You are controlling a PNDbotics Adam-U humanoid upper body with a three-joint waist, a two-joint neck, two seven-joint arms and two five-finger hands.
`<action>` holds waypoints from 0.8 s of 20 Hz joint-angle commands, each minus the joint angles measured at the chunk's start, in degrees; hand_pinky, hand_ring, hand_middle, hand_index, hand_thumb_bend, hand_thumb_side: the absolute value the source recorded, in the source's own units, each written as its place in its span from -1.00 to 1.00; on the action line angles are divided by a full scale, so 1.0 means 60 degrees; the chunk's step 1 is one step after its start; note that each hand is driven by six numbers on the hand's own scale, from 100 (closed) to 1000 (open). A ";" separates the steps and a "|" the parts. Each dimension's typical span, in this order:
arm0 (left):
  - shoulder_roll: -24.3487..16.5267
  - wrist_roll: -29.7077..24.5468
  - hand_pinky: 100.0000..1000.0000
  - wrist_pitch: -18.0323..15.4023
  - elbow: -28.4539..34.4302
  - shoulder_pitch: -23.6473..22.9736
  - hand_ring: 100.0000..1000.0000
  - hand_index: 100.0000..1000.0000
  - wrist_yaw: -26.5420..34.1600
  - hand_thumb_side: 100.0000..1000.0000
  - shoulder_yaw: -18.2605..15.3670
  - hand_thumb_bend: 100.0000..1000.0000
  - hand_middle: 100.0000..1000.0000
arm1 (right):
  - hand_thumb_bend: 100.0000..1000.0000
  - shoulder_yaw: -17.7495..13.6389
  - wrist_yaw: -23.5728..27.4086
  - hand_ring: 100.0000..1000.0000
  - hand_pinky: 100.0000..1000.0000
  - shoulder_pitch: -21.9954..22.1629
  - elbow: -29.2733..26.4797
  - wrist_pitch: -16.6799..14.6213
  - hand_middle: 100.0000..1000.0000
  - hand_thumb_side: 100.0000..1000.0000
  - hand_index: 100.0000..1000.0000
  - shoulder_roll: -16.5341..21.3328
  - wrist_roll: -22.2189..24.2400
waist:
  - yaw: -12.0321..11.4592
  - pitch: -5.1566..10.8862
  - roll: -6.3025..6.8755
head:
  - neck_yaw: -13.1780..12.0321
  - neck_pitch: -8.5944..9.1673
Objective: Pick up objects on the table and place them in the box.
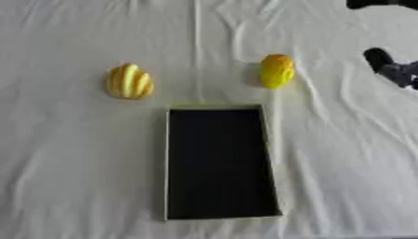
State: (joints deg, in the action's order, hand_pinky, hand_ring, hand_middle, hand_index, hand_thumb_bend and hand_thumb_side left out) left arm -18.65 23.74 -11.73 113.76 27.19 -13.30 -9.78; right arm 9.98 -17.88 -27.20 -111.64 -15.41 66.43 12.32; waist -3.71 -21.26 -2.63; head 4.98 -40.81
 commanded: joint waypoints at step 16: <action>-0.0166 -0.0214 0.50 -0.0003 0.0138 0.0094 0.56 0.69 0.0148 -0.49 0.0081 -1.00 0.51 | -1.00 0.1665 -0.0100 0.94 1.00 -0.2473 0.2630 0.0178 0.67 -0.75 0.87 -0.1197 0.2362 | -0.0099 0.0222 0.0023 | 0.0305 0.0037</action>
State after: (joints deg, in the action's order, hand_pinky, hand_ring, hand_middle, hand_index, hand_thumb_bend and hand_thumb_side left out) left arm -18.65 22.72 -11.66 113.76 27.18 -12.72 -9.36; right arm 20.17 -18.05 -41.11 -96.68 -14.32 58.57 25.66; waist -4.31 -21.25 -2.60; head 6.61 -40.76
